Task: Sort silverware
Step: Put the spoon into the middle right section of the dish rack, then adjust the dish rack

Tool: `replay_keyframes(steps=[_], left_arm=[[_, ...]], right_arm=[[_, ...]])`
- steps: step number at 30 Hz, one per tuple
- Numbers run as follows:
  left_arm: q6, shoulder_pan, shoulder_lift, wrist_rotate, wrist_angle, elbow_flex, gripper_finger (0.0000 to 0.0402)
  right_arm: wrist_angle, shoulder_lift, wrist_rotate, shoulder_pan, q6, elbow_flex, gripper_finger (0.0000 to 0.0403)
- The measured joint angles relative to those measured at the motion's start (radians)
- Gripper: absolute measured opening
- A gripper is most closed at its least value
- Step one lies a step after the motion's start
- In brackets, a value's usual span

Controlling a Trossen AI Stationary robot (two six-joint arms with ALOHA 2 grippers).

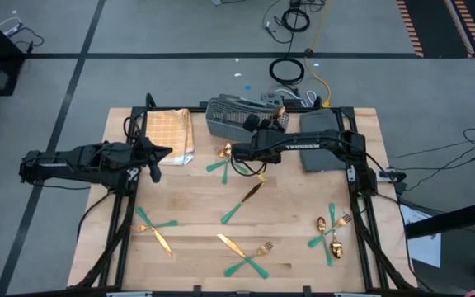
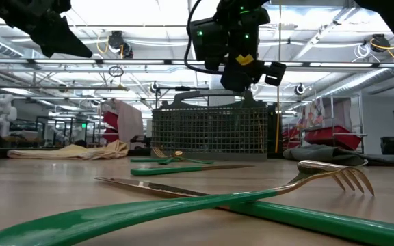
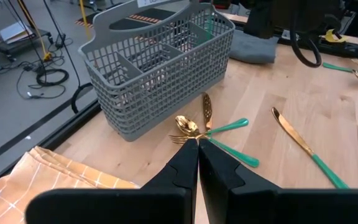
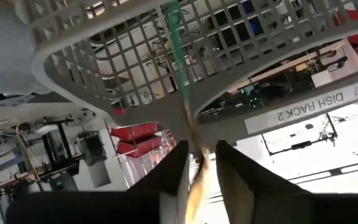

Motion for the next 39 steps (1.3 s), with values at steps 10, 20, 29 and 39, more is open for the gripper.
replay_keyframes(steps=[10, 20, 29, 39], left_arm=[[-0.002, 0.0, 0.0, 0.0, 0.0, 0.0, 0.0021], [-0.008, 0.0, 0.0, 0.0, -0.003, 0.0, 0.0021], [-0.009, 0.0, 0.0, 0.0, -0.004, 0.0, 0.0021], [-0.003, 0.0, 0.0, 0.0, -0.004, 0.0, 0.0021]], right_arm=[[0.005, -0.004, 0.173, 0.0, 0.098, 0.013, 0.0104], [0.018, -0.04, -0.16, 0.058, 0.605, 0.278, 0.0036], [0.084, -0.041, -0.894, 0.042, 0.939, 0.26, 0.0001], [0.357, -0.038, -0.91, -0.025, 0.902, -0.075, 0.0]])
